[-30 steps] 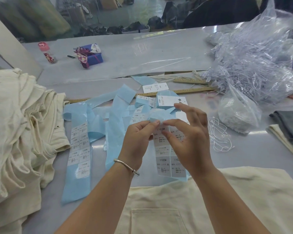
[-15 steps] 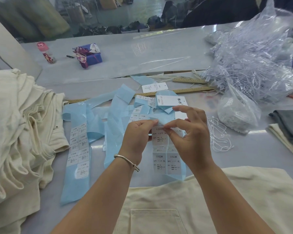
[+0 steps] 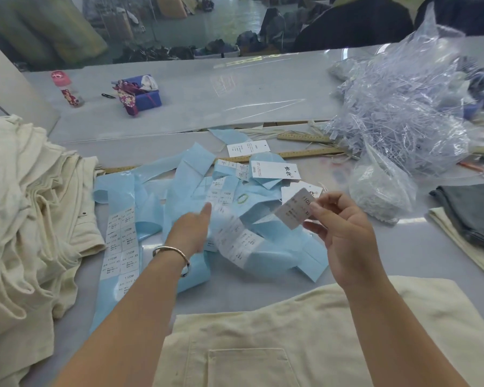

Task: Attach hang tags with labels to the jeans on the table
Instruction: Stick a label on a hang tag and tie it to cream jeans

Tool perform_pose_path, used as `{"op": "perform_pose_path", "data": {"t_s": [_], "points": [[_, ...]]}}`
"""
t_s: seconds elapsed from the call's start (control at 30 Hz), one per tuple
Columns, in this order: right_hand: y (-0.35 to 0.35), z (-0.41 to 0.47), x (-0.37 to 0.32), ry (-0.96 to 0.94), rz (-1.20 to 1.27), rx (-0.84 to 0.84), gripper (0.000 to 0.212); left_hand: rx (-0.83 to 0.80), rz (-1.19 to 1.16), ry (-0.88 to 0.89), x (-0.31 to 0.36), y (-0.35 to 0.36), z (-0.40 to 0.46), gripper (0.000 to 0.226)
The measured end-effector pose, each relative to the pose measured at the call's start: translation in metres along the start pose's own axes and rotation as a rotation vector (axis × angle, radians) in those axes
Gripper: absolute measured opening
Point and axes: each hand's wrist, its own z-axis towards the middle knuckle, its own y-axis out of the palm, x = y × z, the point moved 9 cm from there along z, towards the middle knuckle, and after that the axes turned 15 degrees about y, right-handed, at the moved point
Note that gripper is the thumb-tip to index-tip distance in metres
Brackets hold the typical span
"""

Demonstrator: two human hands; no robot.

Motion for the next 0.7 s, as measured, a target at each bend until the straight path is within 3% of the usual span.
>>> {"op": "perform_pose_path", "data": {"t_s": [0.07,0.13,0.2,0.3,0.37,0.43,0.6,0.7], "points": [[-0.001,0.003,0.007,0.058,-0.02,0.023,0.021,-0.034,0.424,0.052,0.003,-0.012,-0.005,0.061],[0.002,0.004,0.016,0.126,-0.027,0.022,0.02,0.164,0.569,0.204,0.031,-0.034,-0.017,0.057],[0.006,0.006,0.024,0.188,-0.023,0.009,0.018,0.309,0.468,0.418,0.065,-0.042,-0.035,0.057],[0.013,0.008,0.028,0.227,-0.064,-0.021,0.015,0.176,0.159,0.639,0.102,-0.02,-0.054,0.04],[0.016,0.01,0.028,0.216,-0.114,-0.026,0.015,0.001,0.025,0.639,0.109,0.004,-0.058,0.023],[0.016,0.014,0.028,0.198,-0.16,-0.029,0.015,-0.093,-0.06,0.6,0.104,0.023,-0.059,0.02],[0.008,0.032,0.042,0.212,-0.289,0.003,0.014,-0.012,-0.079,0.55,0.082,0.047,-0.051,0.011],[-0.025,0.056,0.036,0.074,-0.583,0.283,0.005,0.065,-0.102,0.472,0.066,0.051,-0.041,0.014]]}}
